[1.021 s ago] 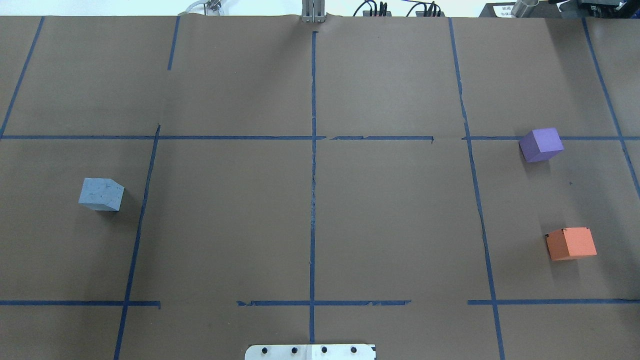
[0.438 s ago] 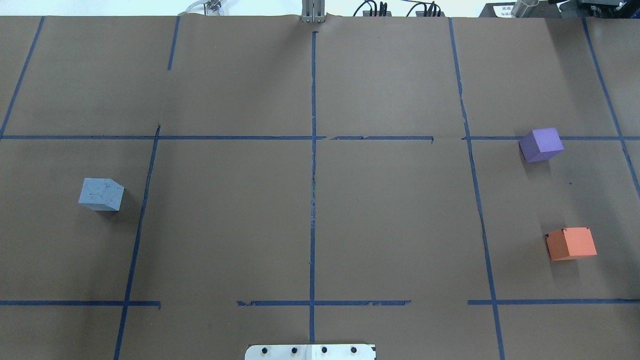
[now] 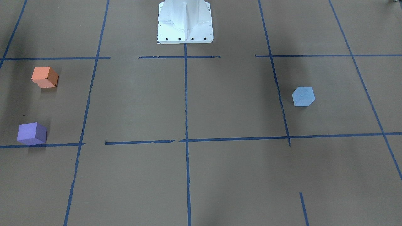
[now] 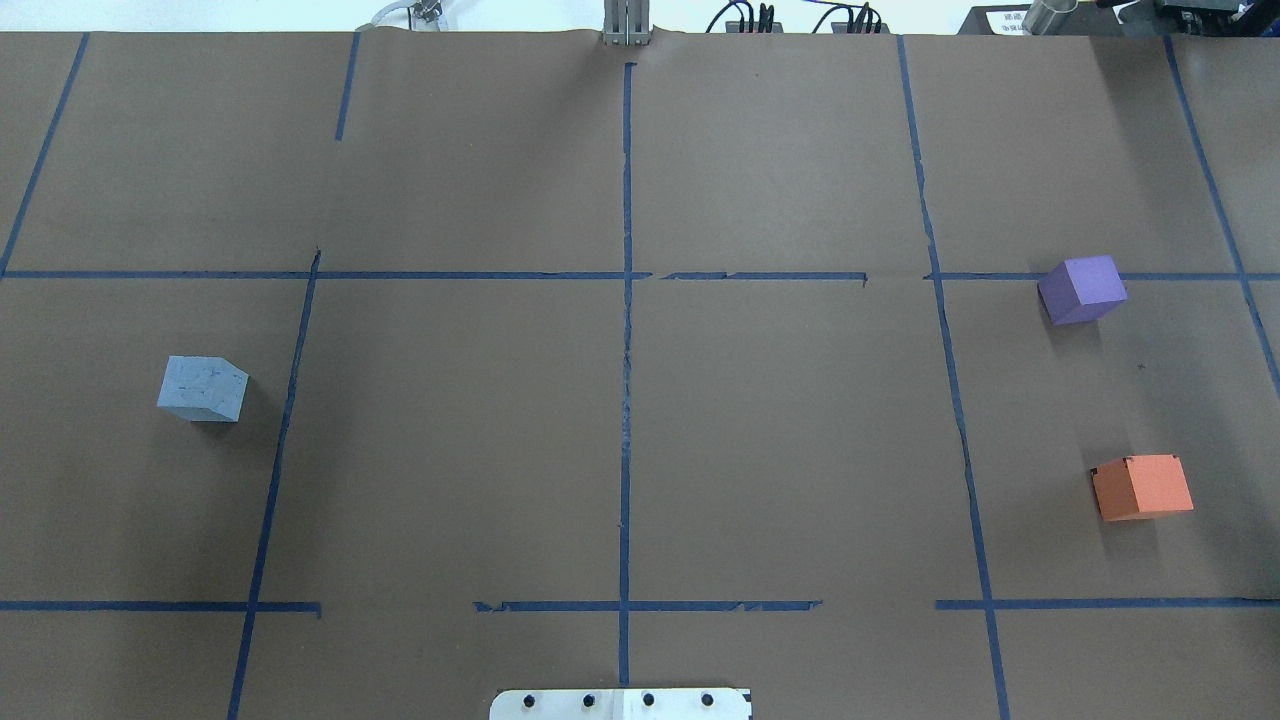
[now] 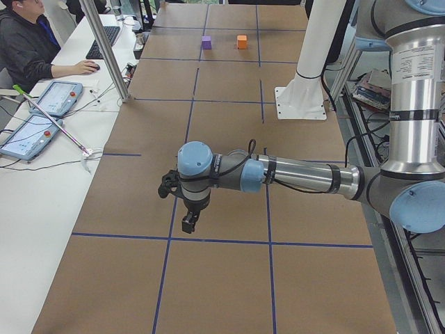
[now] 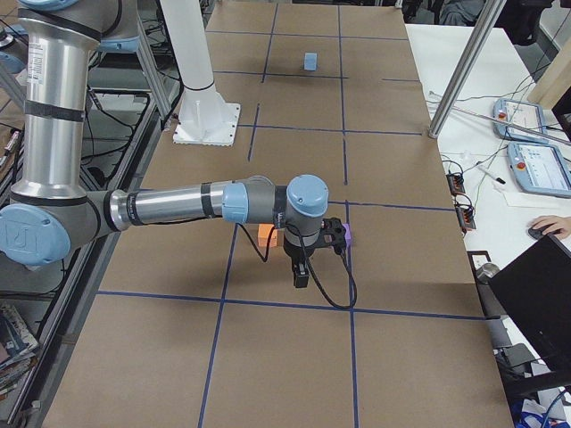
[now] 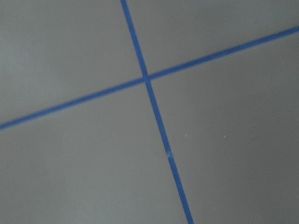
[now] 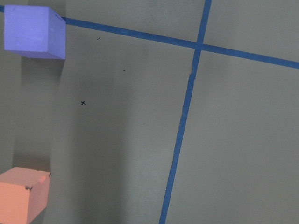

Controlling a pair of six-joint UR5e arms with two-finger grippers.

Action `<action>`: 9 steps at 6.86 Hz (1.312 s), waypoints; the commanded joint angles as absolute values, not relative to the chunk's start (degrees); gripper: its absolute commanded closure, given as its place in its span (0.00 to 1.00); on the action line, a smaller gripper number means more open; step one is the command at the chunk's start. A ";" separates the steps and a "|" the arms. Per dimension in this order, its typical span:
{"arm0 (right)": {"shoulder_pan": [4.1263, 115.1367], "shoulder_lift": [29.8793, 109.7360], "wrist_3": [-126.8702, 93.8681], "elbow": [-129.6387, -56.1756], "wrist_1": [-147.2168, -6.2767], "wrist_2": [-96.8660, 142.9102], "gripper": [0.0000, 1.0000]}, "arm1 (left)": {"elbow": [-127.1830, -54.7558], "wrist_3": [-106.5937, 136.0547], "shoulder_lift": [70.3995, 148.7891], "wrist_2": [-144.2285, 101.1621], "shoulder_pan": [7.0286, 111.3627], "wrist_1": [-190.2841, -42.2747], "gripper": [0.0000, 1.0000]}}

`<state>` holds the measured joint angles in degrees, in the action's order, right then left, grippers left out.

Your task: Place blue block between orange and purple blocks

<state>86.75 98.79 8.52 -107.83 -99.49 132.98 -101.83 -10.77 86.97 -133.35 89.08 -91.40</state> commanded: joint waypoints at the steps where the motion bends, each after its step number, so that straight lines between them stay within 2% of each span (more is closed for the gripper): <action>1: 86.75 98.70 8.53 -107.84 -99.49 132.98 0.00 | -102.82 -0.85 87.37 -133.59 82.24 -100.21 0.00; 3: 86.75 98.79 8.44 -107.93 -99.49 132.98 0.00 | -102.04 24.15 87.89 -128.71 66.43 -108.23 0.00; 5: 86.75 98.79 8.52 -107.93 -99.49 132.98 0.00 | -101.69 43.68 90.42 -124.11 55.86 -116.68 0.00; 9: 86.75 98.88 8.53 -107.67 -99.49 132.98 0.00 | -100.21 52.56 92.72 -118.30 46.41 -116.89 0.00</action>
